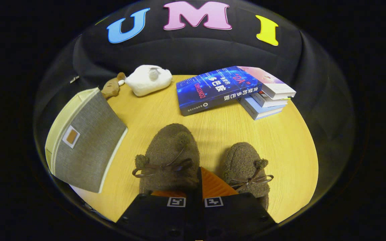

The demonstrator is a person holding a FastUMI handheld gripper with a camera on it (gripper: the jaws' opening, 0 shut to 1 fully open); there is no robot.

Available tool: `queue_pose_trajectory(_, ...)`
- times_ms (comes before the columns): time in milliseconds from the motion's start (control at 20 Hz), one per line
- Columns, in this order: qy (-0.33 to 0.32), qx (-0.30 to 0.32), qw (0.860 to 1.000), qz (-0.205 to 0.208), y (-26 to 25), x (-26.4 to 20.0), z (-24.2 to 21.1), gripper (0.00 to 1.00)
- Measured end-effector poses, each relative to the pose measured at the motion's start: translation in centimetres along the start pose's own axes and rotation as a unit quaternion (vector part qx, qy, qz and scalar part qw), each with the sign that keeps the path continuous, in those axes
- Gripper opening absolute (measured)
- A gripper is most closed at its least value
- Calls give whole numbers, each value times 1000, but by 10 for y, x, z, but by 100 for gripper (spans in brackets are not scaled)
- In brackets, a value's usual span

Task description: Open the storage box then place both shoes into the box .Put the left shoe in first, then the right shoe, with the right side of both shoes facing outward in a uniform manner.

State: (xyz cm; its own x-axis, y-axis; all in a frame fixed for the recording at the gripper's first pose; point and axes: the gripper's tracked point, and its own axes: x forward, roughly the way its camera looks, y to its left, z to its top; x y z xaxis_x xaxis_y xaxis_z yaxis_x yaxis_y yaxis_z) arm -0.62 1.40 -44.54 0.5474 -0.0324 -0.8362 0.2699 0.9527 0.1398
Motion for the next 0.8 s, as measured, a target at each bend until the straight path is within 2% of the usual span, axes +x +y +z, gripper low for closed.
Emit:
queue_pose_trajectory(350,-56,33,998,15,46,-68,77,5)
queue_pose_trajectory(800,-72,52,995,55,172,-109,156,5)
